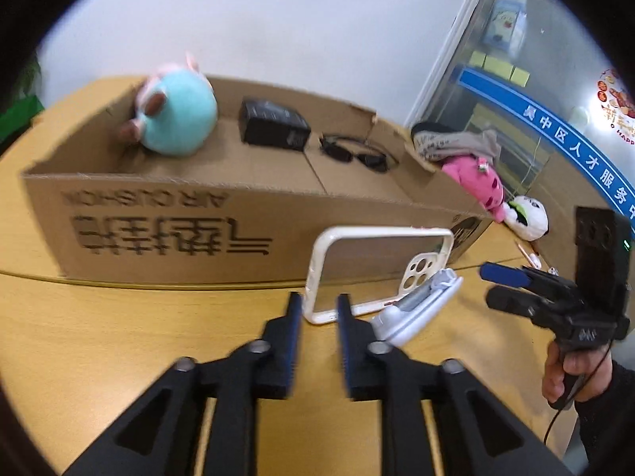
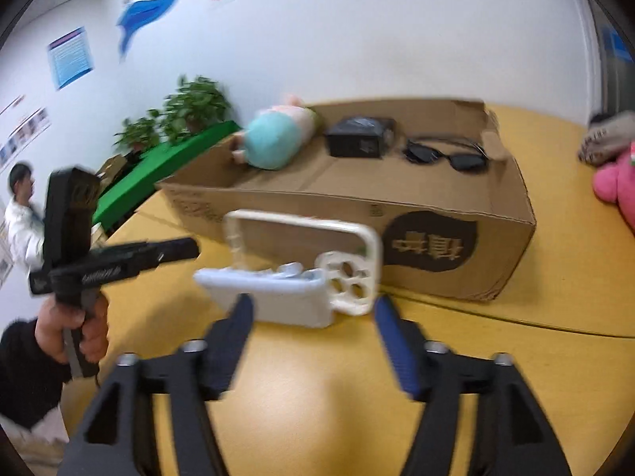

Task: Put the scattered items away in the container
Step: 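Grasp the white phone case edge with the right gripper and lift it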

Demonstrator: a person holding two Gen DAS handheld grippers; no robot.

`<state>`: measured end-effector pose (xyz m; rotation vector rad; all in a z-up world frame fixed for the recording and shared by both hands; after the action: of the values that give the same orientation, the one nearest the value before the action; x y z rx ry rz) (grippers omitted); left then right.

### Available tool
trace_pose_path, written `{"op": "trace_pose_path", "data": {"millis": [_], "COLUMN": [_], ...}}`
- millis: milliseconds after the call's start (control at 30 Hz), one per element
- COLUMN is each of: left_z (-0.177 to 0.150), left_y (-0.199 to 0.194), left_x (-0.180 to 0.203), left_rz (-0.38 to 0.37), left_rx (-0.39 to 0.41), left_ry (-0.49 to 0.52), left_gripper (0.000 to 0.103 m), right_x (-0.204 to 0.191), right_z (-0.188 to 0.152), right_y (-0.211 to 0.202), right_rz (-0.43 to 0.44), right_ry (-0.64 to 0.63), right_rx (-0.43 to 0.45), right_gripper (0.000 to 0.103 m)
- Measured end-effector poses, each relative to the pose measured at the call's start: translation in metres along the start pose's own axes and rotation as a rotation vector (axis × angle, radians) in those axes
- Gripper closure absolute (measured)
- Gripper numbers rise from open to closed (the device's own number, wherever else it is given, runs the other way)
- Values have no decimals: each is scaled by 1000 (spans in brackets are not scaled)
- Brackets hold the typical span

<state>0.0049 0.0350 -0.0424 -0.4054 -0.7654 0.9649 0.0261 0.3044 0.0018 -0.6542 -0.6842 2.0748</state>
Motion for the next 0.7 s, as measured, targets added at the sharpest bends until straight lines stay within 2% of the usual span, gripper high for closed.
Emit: {"op": "trace_pose_path", "data": {"millis": [33, 133, 200, 233, 267, 400, 467, 533, 600, 700], "left_z": [2, 6, 9, 11, 12, 15, 18, 19, 18, 18], "left_y": [8, 21, 25, 26, 27, 17, 6, -6, -13, -10], "left_x": [-3, -7, -8, -10, -11, -14, -6, 10, 21, 20], "left_rz": [8, -6, -42, -47, -36, -71, -89, -73, -68, -48], "left_rx": [-17, -26, -7, -4, -4, 25, 64, 104, 126, 107], "left_ry": [-11, -17, -16, -25, -28, -27, 4, 89, 146, 144], "left_gripper": [64, 62, 66, 72, 75, 83, 92, 92, 92, 92], "right_x": [7, 24, 27, 26, 24, 19, 15, 0, -23, -38], "right_z": [2, 8, 12, 12, 13, 10, 10, 13, 15, 15], "right_y": [8, 27, 34, 38, 40, 36, 26, 12, 1, -1], "right_rz": [12, 44, 96, 107, 105, 102, 129, 158, 134, 100], "right_ry": [22, 66, 76, 73, 61, 36, 21, -24, -127, -178], "right_rx": [-18, -35, -31, -38, -46, -32, 3, 64, 94, 82], "right_gripper": [30, 31, 43, 62, 72, 77, 96, 96, 96, 96]}}
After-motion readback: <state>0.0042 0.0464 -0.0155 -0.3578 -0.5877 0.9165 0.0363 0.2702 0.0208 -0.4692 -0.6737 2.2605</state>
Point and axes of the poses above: each gripper's, at about its wrist camera, not at the fingertips, and y roughly the way its jaws point, x to its right, z to its top, the point moved 3 cm from there along y, roughly the way its jaws point, and after that the axes turned 5 degrees about -z, right-handed, at the moved point
